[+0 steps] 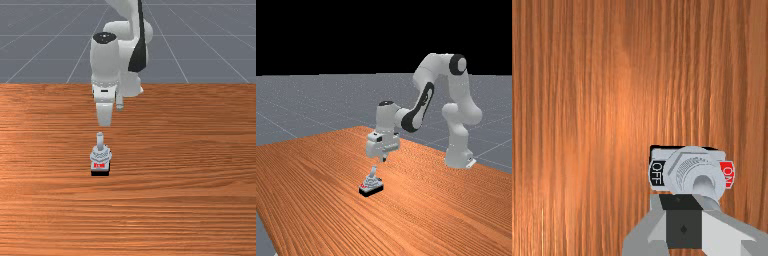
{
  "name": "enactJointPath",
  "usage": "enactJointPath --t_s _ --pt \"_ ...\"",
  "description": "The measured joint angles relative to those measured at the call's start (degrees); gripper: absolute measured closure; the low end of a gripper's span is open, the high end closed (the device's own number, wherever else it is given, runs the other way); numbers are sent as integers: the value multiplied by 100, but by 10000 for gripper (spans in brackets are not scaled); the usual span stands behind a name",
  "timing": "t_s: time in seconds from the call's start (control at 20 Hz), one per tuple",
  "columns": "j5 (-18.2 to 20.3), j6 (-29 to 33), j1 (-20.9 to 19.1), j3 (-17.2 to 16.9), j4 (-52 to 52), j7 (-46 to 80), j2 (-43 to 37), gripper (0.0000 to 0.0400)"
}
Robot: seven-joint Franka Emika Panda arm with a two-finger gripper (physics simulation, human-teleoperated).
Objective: Turn on the trigger
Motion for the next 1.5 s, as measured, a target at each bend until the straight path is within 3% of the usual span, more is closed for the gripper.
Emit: enactJointPath --t_s 0.35,0.4,0.55,0.6,0.65,0.75,0.8,0.9,0.95,1.0,1.05,1.2,1.5 --pt "23 -104 47 -30 264 283 170 400" --pt "-345 -60 174 -154 188 557 126 400" --pt "-480 54 198 -189 -138 657 -86 400" --pt "-464 94 184 -182 -248 634 -159 400" --pt "-149 -87 84 -86 -216 337 -165 400" --pt "-400 139 158 -164 -352 568 -216 400" --pt "-171 162 124 -133 -337 625 -169 400" --pt "-167 260 138 -147 -342 711 -68 400" --pt "-57 1343 16 -35 -748 341 -101 400" --pt "306 392 -99 84 -358 -11 39 400" --pt "-126 507 41 -56 -398 222 60 400" --pt "-117 479 -69 62 -263 -356 158 400" --pt "-88 570 40 -43 -269 242 32 400"
